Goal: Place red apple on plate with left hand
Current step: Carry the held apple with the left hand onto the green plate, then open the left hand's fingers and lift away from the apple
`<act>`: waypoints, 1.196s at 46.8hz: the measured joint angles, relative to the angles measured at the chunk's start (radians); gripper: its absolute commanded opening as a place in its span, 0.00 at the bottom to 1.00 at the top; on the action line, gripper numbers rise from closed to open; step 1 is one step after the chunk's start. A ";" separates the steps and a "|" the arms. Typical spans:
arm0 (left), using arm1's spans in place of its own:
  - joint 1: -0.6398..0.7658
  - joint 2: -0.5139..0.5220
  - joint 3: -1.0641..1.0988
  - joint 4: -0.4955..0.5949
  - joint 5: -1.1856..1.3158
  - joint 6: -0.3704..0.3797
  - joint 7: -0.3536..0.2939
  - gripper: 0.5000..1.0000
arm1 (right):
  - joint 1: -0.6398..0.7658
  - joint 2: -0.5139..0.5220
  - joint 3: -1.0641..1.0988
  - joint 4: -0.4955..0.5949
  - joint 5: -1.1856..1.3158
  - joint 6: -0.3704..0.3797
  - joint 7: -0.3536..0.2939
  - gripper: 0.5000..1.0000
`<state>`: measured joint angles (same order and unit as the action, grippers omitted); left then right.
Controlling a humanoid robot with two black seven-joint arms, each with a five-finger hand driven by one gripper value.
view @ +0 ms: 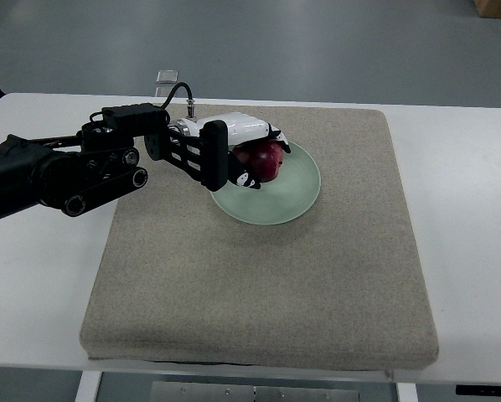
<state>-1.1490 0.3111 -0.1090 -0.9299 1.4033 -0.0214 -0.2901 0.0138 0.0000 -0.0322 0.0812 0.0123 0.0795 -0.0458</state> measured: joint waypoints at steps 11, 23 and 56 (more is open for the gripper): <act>0.004 -0.001 0.014 0.021 0.000 0.000 0.000 0.68 | 0.000 0.000 0.000 0.000 0.000 0.000 0.000 0.86; 0.005 -0.001 0.015 0.028 -0.013 0.001 0.000 0.78 | 0.000 0.000 0.000 0.000 0.000 0.000 0.000 0.86; 0.006 -0.001 0.000 0.028 -0.021 0.000 0.000 0.92 | 0.000 0.000 0.000 0.000 0.000 0.000 0.000 0.86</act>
<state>-1.1428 0.3099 -0.1094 -0.9019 1.3825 -0.0214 -0.2900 0.0138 0.0000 -0.0322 0.0813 0.0123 0.0795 -0.0460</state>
